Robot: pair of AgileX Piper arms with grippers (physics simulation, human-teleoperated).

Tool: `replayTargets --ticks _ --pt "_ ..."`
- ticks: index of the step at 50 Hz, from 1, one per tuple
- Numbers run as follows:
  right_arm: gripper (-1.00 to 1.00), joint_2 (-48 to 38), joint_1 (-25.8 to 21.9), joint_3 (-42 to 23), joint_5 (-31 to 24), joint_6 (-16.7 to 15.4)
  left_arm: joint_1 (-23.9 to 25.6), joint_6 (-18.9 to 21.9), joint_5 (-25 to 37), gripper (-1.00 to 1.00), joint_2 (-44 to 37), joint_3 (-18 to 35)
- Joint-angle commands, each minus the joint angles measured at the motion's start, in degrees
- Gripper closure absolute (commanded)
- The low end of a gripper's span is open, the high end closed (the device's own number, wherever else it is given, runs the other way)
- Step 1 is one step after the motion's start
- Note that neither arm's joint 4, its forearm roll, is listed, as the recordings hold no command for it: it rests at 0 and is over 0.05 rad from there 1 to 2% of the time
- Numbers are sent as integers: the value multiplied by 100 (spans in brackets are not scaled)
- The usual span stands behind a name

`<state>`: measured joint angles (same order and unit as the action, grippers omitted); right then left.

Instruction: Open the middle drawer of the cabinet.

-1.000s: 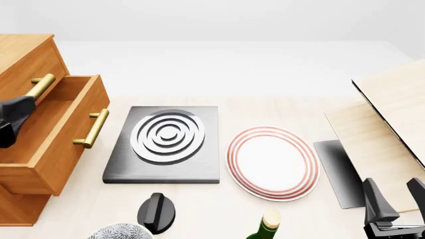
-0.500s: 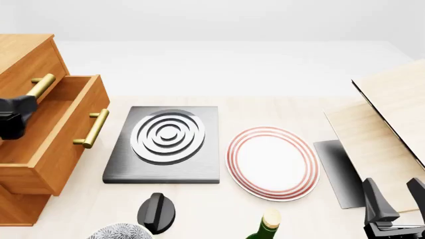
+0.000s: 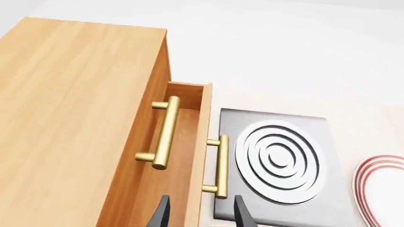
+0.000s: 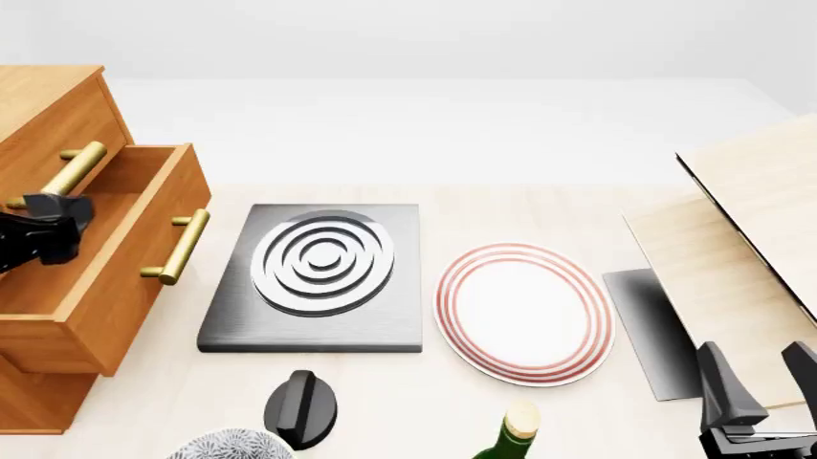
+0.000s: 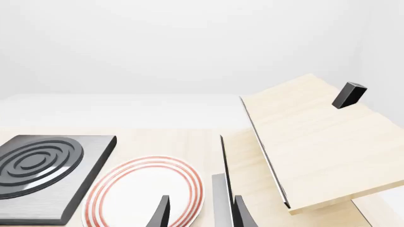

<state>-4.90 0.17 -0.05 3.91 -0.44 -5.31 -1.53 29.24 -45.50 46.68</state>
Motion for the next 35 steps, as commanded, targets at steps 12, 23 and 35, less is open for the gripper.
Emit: replayTargets --ticks 12,23,35 --pt "-100 126 -3 -2 -102 11 -36 -133 -122 -100 -174 -199" --pt "-100 126 -3 -2 -102 11 -51 -188 -195 -100 -258 -307" --pt "-100 126 -3 -2 -102 11 -103 -156 -245 -100 -357 -396"
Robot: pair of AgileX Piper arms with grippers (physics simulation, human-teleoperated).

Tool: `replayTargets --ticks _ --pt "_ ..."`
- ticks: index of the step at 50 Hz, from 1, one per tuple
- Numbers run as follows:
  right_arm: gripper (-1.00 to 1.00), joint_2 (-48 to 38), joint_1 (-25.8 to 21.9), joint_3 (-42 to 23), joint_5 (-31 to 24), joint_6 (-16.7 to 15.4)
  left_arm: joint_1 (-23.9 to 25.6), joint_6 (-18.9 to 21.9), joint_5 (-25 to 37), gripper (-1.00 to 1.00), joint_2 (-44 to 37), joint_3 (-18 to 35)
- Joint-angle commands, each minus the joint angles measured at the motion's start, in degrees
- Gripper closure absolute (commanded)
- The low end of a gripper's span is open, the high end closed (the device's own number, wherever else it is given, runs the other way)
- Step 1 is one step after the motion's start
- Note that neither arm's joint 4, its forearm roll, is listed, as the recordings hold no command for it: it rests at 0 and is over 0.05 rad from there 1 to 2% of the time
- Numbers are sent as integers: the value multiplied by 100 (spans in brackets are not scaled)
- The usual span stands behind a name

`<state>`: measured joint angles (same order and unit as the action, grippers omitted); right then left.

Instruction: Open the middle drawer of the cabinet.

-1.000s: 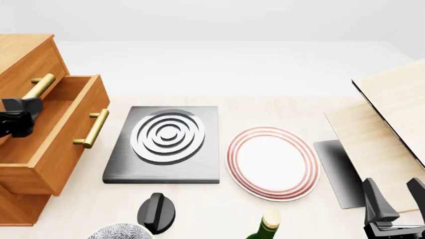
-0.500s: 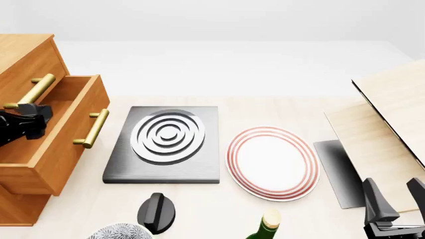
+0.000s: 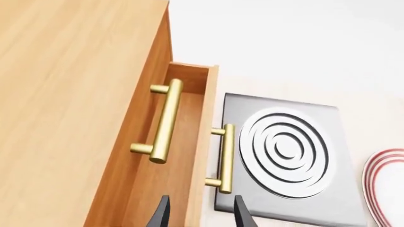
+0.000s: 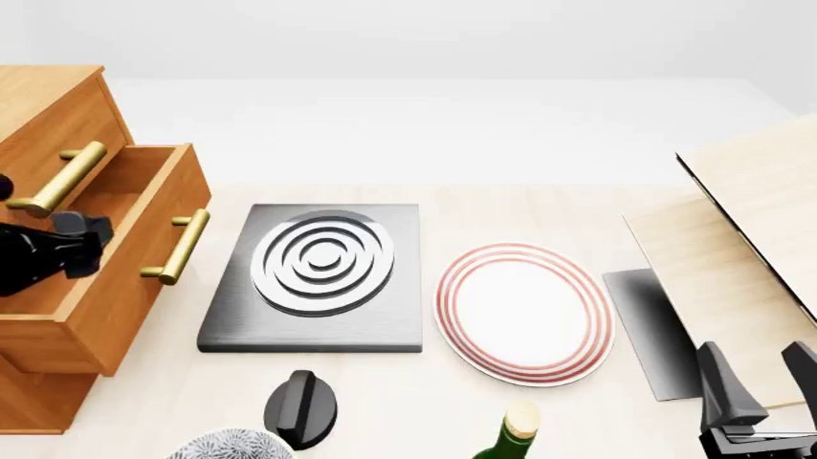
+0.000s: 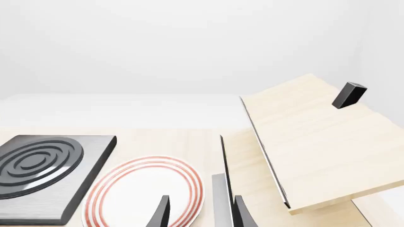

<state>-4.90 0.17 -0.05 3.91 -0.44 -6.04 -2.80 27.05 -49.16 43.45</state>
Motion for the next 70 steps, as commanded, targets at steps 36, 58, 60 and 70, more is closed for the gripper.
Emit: replayTargets --ticks 36,58,60,70 --pt "-100 126 -3 -2 -102 11 -59 -137 -270 -100 -301 -305" --pt "-100 126 -3 -2 -102 11 69 -231 -490 -100 -630 -530" --pt "-100 126 -3 -2 -102 11 125 -268 -468 -100 -639 -544" --pt "-100 126 -3 -2 -102 11 96 -290 -491 -100 -680 -588"
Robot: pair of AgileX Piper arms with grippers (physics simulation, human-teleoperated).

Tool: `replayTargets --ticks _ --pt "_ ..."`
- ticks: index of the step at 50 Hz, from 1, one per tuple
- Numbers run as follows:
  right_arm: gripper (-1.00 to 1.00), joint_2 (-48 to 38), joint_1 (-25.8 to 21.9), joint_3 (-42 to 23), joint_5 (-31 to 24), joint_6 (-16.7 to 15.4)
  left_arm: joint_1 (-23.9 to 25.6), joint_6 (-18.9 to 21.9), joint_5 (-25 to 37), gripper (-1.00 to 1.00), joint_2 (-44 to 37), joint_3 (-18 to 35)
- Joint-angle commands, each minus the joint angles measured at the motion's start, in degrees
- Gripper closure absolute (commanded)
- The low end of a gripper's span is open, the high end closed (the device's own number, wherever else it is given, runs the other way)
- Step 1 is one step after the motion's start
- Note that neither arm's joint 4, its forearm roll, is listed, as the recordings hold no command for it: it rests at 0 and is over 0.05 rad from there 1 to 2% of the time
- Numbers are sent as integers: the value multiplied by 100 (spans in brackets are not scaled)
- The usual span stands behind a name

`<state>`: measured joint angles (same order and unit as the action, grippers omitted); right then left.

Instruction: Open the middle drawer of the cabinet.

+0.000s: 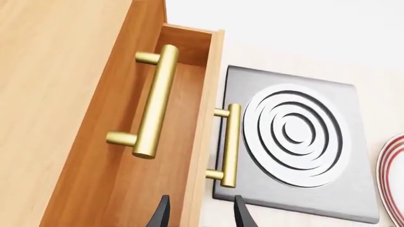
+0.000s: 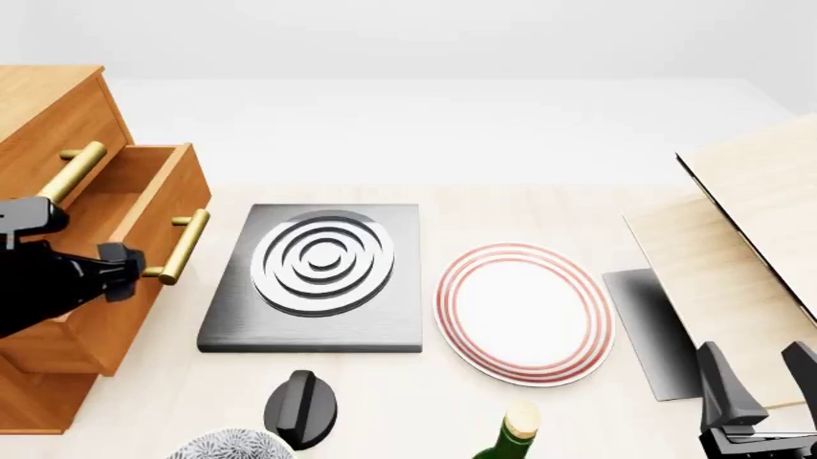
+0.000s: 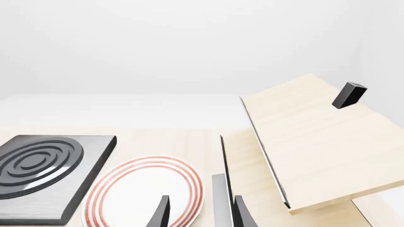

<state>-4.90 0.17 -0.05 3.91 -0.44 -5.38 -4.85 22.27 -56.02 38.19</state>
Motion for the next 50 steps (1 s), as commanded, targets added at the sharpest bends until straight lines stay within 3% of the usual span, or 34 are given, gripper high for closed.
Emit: replayTargets --ticks 1,50 --pt "-100 126 -3 -2 -102 11 49 -95 -8 -100 5 -66" --pt "-100 126 -3 -2 -102 11 762 -310 -34 -100 -78 -291"
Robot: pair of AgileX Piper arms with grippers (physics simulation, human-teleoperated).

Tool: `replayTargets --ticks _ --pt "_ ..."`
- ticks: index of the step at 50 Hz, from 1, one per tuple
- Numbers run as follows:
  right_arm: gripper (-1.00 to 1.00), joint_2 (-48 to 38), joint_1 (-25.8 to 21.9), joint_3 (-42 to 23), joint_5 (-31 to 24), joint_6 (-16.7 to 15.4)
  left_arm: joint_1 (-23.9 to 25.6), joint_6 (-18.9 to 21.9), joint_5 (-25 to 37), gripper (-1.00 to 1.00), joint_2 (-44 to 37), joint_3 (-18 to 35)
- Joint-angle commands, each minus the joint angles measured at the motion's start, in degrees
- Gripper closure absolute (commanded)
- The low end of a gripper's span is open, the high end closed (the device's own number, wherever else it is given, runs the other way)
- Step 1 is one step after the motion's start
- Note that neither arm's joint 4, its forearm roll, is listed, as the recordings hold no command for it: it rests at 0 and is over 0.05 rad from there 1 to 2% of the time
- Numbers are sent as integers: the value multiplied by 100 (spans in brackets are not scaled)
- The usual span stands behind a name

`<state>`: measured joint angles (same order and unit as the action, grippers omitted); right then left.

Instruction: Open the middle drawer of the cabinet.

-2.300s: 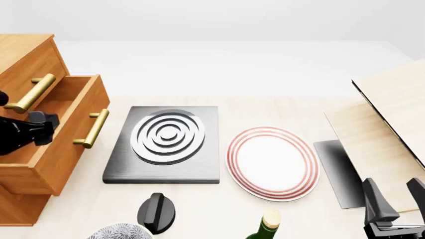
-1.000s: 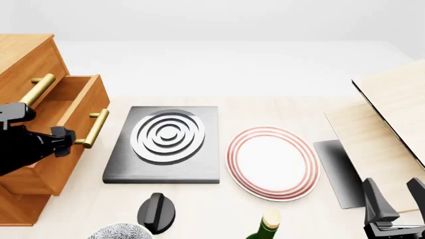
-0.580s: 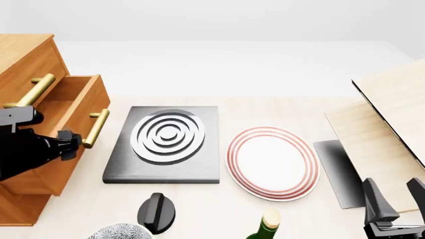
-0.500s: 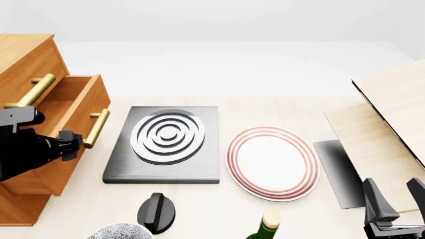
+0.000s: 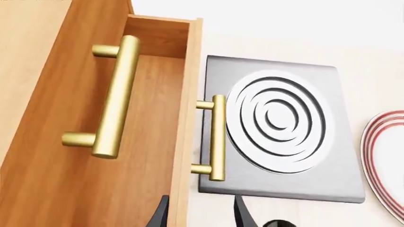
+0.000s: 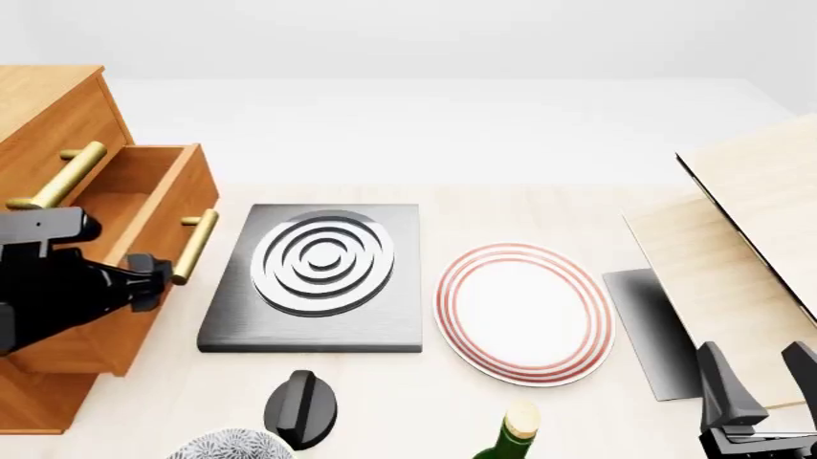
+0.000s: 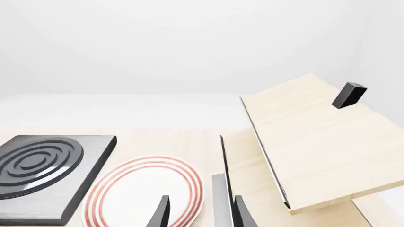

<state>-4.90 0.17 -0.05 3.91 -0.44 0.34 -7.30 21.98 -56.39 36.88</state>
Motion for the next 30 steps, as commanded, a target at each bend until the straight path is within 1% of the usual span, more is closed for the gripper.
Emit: replayTargets --ticks 1,30 --pt "-100 126 -3 -2 -102 11 179 -51 -15 -100 -38 -167" --pt "-100 126 -3 -2 -102 11 807 -198 48 -100 52 -220"
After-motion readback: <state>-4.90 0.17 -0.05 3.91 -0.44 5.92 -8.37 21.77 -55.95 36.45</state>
